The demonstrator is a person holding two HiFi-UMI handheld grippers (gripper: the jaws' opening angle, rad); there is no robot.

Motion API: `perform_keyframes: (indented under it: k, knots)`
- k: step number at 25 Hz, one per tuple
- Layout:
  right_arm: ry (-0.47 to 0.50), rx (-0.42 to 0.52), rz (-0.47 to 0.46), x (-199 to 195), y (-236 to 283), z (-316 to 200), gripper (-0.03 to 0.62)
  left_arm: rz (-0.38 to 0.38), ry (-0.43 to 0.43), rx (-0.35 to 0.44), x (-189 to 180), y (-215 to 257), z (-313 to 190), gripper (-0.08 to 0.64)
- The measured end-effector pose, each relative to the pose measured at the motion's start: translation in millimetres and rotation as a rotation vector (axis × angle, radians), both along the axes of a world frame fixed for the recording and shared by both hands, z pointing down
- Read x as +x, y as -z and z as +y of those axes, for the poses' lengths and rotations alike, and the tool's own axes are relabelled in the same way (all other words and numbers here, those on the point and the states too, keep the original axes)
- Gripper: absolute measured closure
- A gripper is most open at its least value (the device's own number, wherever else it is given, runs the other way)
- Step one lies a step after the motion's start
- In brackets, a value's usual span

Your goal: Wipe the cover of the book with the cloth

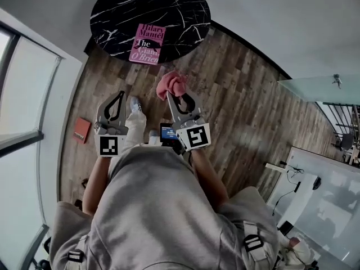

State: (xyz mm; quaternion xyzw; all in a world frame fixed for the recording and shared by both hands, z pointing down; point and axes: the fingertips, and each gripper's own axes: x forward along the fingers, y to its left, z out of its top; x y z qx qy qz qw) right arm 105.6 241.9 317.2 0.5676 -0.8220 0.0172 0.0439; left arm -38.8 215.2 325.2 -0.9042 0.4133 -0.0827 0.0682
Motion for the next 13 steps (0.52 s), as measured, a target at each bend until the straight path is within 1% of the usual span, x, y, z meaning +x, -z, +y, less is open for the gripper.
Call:
perform_keyframes:
  k: [3,5,8,10,13]
  knots:
    - [-0.016,-0.005,-0.040,-2.7,-10.2,46.6,0.495,0.005,-0.021,0.048,7.4,5.4,58.7,0.561]
    - [-0.016,-0.032,-0.035,-9.8,-19.5,77.2,0.495,0.004,-0.039,0.071,5.3,6.0,96.8,0.561]
    - [-0.007,-0.036,-0.017,-24.8,-17.1,112.4,0.495,-0.003,-0.083,0.156,-4.5,23.1,132.3,0.568]
    - [-0.021,-0.025,-0.007,-30.5,-7.0,128.6,0.495,0.033,-0.111,0.153,-12.4,33.5,144.4,0.568]
    - [-0.061,-0.009,0.006,-33.2,8.6,153.2,0.495,0.104,-0.159,0.106,-21.4,43.2,162.2,0.566]
